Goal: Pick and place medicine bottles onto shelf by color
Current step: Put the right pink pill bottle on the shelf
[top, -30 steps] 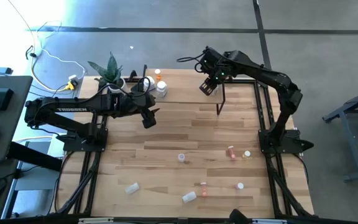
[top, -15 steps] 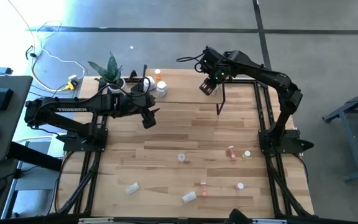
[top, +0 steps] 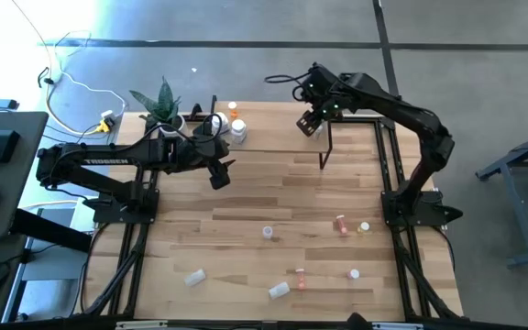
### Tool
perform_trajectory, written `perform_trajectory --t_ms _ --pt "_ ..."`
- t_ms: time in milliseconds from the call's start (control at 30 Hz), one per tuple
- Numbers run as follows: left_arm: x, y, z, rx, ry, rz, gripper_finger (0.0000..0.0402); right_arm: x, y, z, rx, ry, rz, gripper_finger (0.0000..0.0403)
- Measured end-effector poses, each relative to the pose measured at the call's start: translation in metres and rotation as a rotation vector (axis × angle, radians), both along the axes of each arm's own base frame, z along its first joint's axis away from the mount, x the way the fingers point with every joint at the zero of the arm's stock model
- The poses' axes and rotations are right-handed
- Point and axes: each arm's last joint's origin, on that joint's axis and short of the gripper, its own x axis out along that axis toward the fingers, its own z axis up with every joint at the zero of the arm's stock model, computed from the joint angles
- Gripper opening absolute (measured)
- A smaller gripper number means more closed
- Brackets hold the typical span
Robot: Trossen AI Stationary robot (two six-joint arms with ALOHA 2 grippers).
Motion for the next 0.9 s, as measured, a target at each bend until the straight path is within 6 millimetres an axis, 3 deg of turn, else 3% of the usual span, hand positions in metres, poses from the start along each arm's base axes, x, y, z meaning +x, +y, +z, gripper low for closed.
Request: perform_trajectory --t_ms 200,433,900 --pt "0.0 0.0 0.0 0.0 0.0 0.0 0.0236 -0.008 0.019 0.02 -0.018 -0.07 0.003 0.0185" --pt "0.0 0.0 0.0 0.0 0.0 0.0 0.0236 -0.014 0.056 0.04 -0.025 -0.13 0.067 0.0185" --pt "0.0 0.0 0.0 0.0 -0.001 0.0 0.0236 -0.021 0.128 0.04 -0.047 0.039 0.181 0.0185"
